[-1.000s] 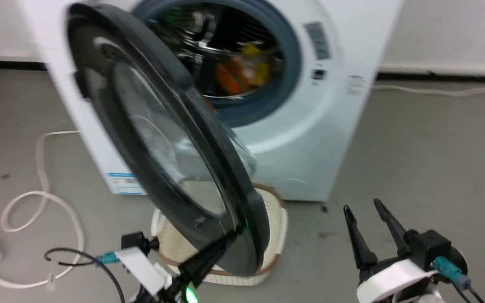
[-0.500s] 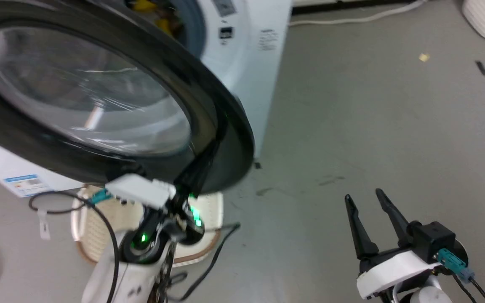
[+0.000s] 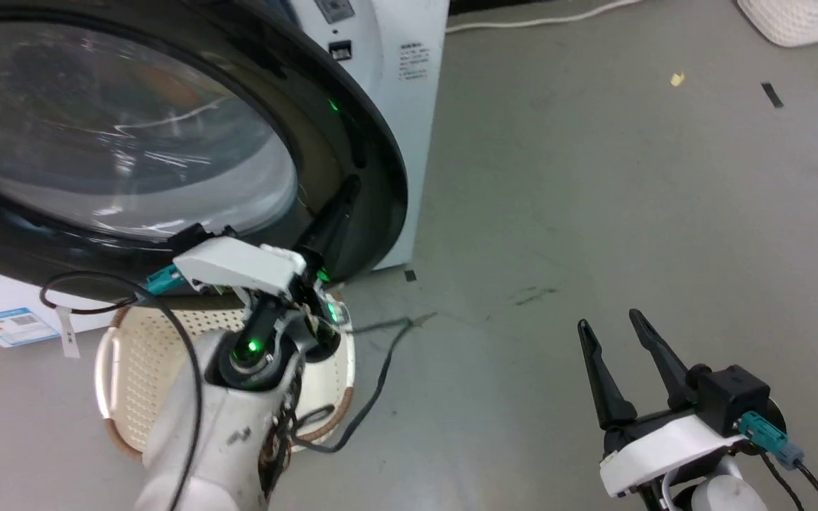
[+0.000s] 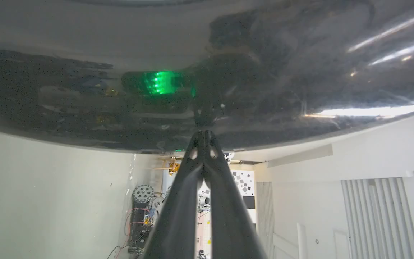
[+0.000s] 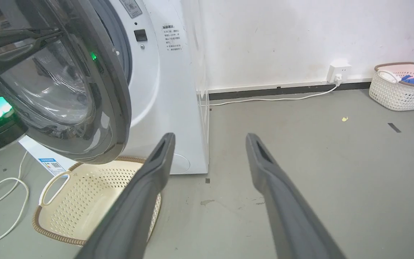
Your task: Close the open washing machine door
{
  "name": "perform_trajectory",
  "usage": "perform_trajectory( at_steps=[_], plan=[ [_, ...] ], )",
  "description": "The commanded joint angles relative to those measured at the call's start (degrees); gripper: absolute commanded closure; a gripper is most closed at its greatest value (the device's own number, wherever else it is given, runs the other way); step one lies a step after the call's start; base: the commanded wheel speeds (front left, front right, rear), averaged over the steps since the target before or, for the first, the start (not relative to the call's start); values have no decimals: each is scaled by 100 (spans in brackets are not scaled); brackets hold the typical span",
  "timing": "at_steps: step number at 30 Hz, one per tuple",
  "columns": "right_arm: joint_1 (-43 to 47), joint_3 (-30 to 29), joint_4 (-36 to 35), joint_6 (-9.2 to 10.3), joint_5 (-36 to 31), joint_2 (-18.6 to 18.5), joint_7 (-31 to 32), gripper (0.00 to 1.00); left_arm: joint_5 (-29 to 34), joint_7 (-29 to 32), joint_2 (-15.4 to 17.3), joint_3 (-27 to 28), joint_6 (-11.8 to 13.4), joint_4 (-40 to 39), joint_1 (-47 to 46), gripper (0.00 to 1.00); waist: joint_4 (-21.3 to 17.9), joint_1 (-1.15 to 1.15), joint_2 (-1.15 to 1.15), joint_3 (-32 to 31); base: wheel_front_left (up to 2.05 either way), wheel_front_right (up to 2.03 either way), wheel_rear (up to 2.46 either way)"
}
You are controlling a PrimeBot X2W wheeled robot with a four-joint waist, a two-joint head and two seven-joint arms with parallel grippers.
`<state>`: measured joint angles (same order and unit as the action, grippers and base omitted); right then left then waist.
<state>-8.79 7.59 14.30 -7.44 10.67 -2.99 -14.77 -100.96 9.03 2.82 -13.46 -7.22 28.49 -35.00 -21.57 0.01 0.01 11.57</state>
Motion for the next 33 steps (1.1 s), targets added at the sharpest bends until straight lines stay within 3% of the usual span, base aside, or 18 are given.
perform_trajectory(
  at_steps=[1,5,6,7,8,11,14,17,19,26,33],
  plan=[
    [-54,-15,-27,-5,24,12,-23,0,89,41,6,-33,-26,-36,132,100,91,-1,-1,-88,0,0,0],
    [23,-103,-42,-5,2,12,-23,0,579,94,81,-204,-26,-314,706,100,344,-1,-1,-359,0,0,0],
    [53,-130,-46,-5,-7,12,-23,0,725,71,121,-266,-26,-427,870,87,425,-1,-1,-436,0,0,0],
    [92,-162,-49,-5,-20,12,-23,0,892,18,172,-338,-26,-569,1049,8,519,-1,-1,-519,0,0,0],
    [135,-204,-52,-5,-33,12,-23,0,1051,-40,222,-421,-26,-703,1223,0,629,-1,-1,-608,0,0,0],
    [267,-280,-59,-5,-65,12,-23,0,1801,-442,567,-787,-26,-1184,1679,0,944,-1,-1,-847,0,0,0],
    [384,-337,-74,-5,-103,12,-23,0,2675,-1273,1023,-1163,-26,-1481,2004,0,1270,-1,-1,-1037,0,0,0],
    [458,-397,-113,-5,-108,12,-23,0,3918,-2158,1629,-1595,-26,-1425,2062,0,1582,-1,-1,-1154,0,0,0],
    [490,-410,-137,-5,-109,12,-23,0,4743,-2364,1812,-1589,-11,-1196,2060,0,1758,-1,-1,-1210,0,0,0],
    [553,-377,-193,-5,-87,12,-23,0,6996,-2400,1214,40,441,-1867,2596,0,2139,-1,-1,-1325,0,0,0],
    [652,-360,-131,-5,-245,12,-23,0,8640,-2401,710,348,274,-2364,3229,0,2295,-1,-1,-1391,0,0,0]
  ],
)
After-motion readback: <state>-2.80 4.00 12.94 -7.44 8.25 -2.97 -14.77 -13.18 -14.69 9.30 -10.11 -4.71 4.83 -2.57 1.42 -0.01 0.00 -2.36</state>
